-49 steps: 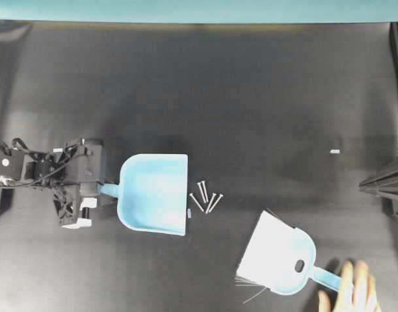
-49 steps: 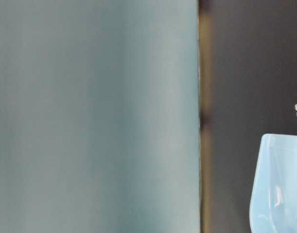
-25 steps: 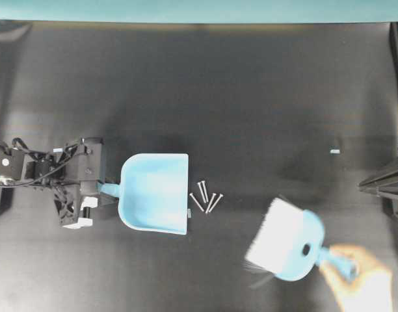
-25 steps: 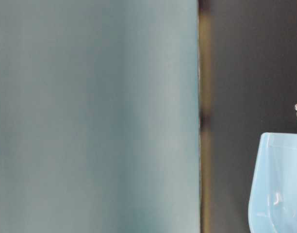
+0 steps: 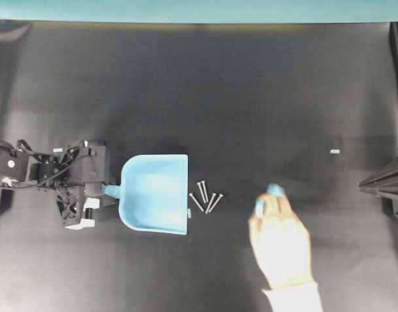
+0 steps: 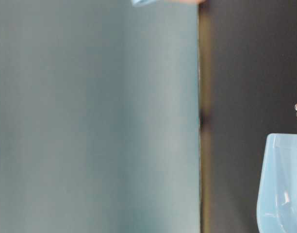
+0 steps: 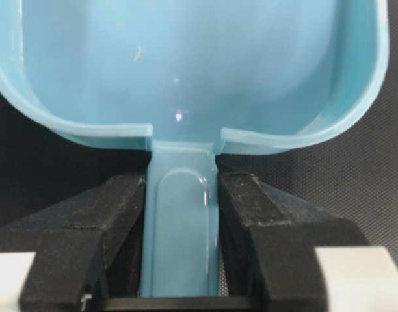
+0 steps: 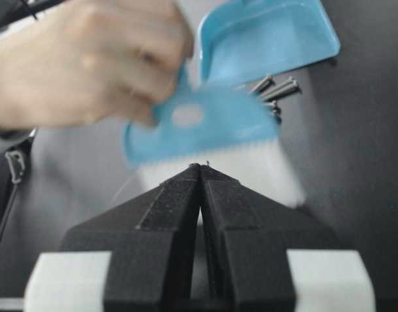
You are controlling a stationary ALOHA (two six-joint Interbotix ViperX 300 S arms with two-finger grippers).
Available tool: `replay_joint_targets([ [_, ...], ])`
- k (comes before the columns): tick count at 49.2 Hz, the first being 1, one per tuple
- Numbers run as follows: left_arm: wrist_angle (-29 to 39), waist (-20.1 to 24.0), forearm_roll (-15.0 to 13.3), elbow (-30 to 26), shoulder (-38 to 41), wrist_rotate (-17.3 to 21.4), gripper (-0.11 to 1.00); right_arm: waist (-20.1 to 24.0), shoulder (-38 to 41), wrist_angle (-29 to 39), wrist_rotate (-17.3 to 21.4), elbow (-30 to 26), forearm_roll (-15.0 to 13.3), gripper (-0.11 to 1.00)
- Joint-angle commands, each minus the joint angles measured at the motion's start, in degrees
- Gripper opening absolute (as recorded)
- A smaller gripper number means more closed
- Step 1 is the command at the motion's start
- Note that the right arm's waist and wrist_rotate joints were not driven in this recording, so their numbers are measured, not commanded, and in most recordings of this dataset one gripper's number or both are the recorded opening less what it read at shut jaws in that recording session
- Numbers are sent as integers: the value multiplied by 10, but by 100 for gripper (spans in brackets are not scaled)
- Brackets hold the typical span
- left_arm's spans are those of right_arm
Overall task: Hold the dustpan with the left arm, while a human hand uses a hand brush to gather screws into the dustpan.
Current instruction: 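Hold the dustpan still with the left gripper as screws are swept in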
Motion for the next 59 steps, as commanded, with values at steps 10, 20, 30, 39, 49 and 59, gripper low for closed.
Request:
replay_joint_targets([
  [10, -5, 11, 1, 3, 0, -1, 29, 0, 2, -6, -1, -3, 0, 0],
  [20, -4, 11, 1, -4, 3, 1, 29, 0, 2, -7, 0, -4, 1, 0],
  [30, -2, 11, 2, -3, 4, 1, 29, 0, 2, -7, 0, -3, 0, 0],
  [39, -8, 11, 1, -3, 5, -1, 29, 0, 2, -6, -1, -4, 1, 0],
  [49, -16, 11, 2, 2, 5, -1, 29, 0, 2, -7, 0, -4, 0, 0],
  [59, -57, 13, 1, 17, 3, -1, 29, 0, 2, -6, 0, -4, 0, 0],
])
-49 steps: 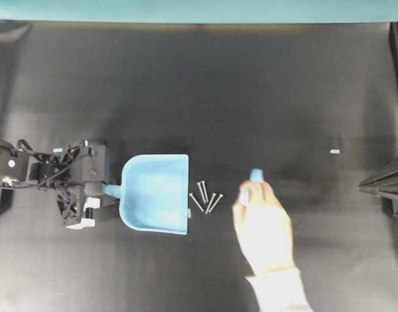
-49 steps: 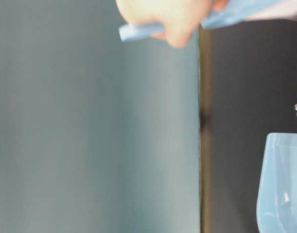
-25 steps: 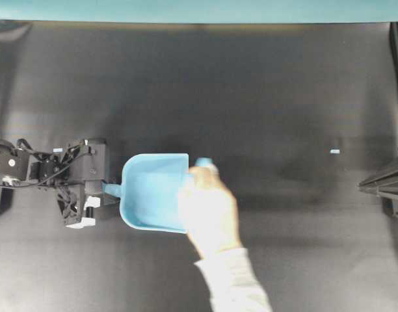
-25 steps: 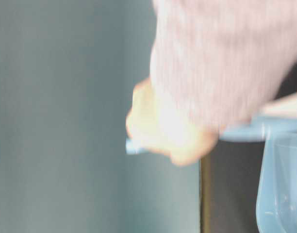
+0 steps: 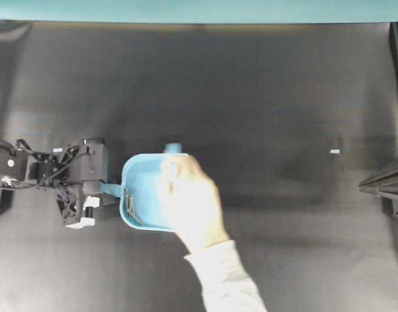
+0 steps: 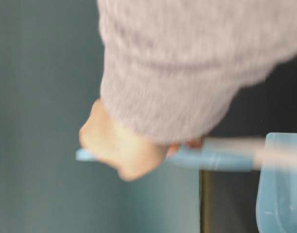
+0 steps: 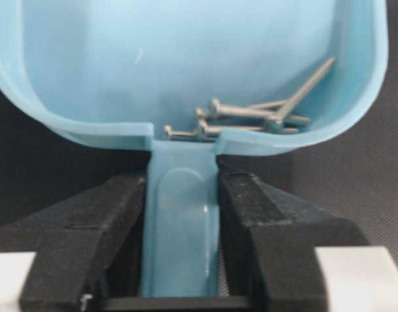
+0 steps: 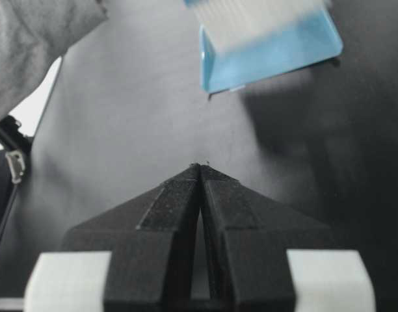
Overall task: Hold the dustpan with the left arm, while a human hand uses a hand brush to gather screws into the dustpan.
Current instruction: 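Hold the dustpan still with the left gripper as screws are swept in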
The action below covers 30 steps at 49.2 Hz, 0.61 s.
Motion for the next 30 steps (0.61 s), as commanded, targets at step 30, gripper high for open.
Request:
replay_joint_targets([
  [30, -74, 8, 2, 18, -6, -3, 29, 0, 3, -7, 0, -4, 0, 0],
])
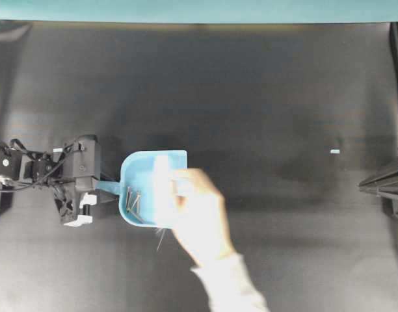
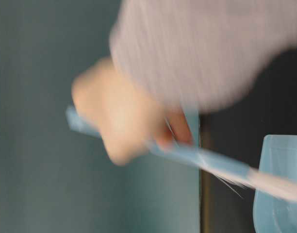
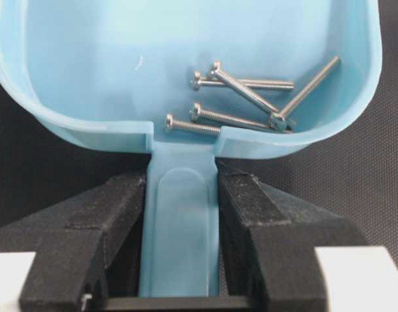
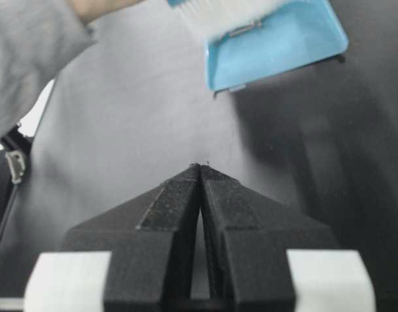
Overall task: Hold the dustpan with the left arm, while a human hand uses a hand brush to gather screws into the dustpan.
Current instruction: 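Hold the dustpan still with the left gripper as screws are swept in, then keep holding the dustpan with the screws in the left gripper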
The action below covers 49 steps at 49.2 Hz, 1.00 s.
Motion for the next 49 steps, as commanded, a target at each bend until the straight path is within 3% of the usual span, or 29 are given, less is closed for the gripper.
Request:
replay_joint_targets([
  [1, -16, 2, 3, -1, -4, -1, 29, 0, 3, -7, 0, -3, 0, 0],
  [24, -122, 1, 2, 32, -24, 0, 29, 0, 3, -7, 0, -3, 1, 0],
  [49, -116, -3, 2, 28, -41, 0, 29, 0, 3, -7, 0, -3, 1, 0],
])
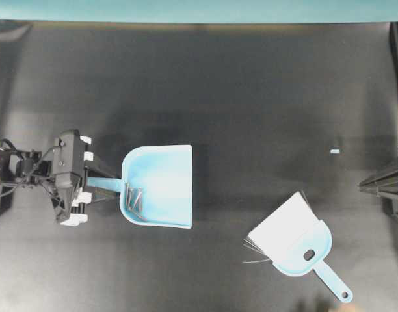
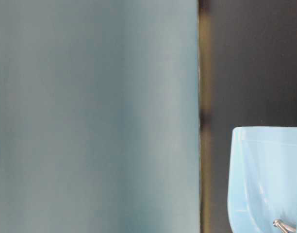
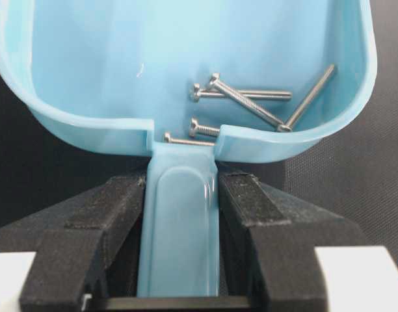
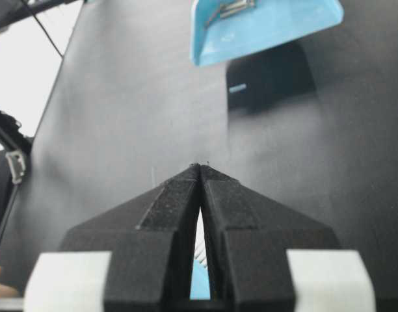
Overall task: Hold the dustpan with the left arm, while a human hand uses a hand brush to gather screws into the dustpan.
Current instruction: 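Keep holding the dustpan with the screws in the left gripper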
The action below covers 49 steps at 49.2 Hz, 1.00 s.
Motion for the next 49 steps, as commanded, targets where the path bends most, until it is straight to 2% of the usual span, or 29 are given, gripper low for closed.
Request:
replay_joint_targets([
  [1, 3, -1, 2, -10, -12, 0, 29, 0, 4, -6, 0, -4, 0, 0],
  [16, 52, 0, 1, -23, -44, 3, 29, 0, 4, -7, 0, -4, 1, 0],
  [49, 72, -12, 1, -35, -49, 0, 29, 0, 3, -7, 0, -4, 0, 0],
])
